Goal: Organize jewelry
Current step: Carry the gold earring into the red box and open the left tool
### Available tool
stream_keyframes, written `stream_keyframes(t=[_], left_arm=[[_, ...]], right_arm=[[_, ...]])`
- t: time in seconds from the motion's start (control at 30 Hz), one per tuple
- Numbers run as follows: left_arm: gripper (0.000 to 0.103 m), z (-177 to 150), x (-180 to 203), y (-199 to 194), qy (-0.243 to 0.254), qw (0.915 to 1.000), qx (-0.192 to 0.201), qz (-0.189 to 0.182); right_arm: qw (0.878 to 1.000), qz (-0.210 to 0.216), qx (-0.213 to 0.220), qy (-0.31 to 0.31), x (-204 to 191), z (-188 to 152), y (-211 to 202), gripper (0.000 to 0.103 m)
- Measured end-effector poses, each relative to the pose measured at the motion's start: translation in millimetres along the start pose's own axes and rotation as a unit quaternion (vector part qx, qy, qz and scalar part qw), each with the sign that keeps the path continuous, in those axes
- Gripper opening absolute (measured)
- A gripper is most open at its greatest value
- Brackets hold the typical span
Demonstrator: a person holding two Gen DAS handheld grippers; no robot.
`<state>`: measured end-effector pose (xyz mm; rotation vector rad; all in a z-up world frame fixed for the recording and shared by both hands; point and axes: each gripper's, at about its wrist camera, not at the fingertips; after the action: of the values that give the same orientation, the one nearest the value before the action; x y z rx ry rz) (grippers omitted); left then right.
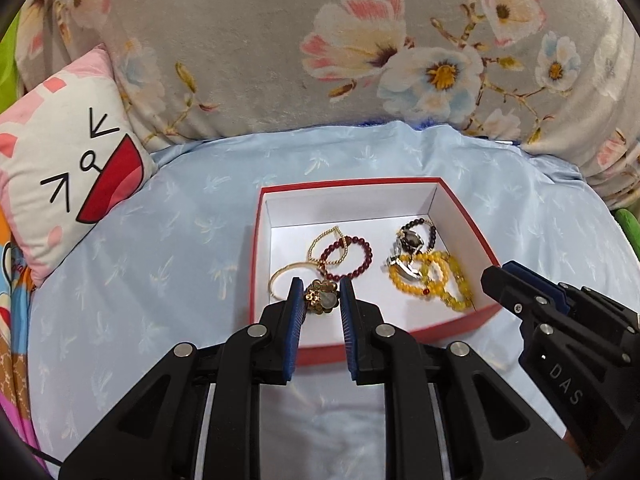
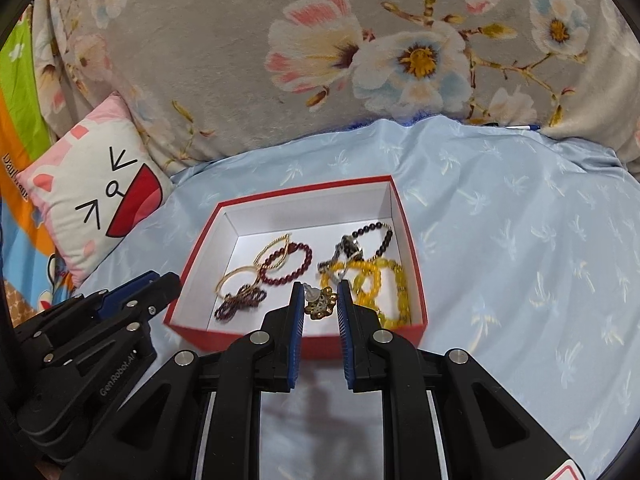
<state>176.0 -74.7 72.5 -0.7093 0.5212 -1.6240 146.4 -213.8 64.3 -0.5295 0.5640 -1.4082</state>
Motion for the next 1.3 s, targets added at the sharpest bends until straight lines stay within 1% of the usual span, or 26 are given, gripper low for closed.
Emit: stream_keyframes(t=[0.2, 0.5, 0.83, 1.3], left_arm=[[0.018, 11, 6, 33, 0.001, 0.9998, -0.014, 0.013], [0.018, 17, 5, 68, -0.005, 0.9994, -0.029, 0.020], [0.018, 18, 3, 89, -0.012, 0.9989, -0.040, 0.020], [0.018, 18, 0, 102, -0.018, 0.9986, -0.043, 0.024]], right_arm=[[1.000, -0.005, -0.012, 0.006, 5, 16, 32, 0.016], [0.999, -0.012, -0.030, 0.004, 12, 19, 63, 0.016], [0.999, -0.016, -0.045, -0.008, 9, 17, 86, 0.016], [0.998, -0.024, -0.051, -0.017, 7, 16, 97, 0.016]])
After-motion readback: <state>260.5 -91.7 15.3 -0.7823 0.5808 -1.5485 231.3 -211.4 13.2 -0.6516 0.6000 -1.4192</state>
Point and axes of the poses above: each gripper's, at about its wrist camera, not at the fingertips, and y roughly the way its jaws point, x to its right, z to its top, and after that the axes turned 13 degrees about -y, right-handed
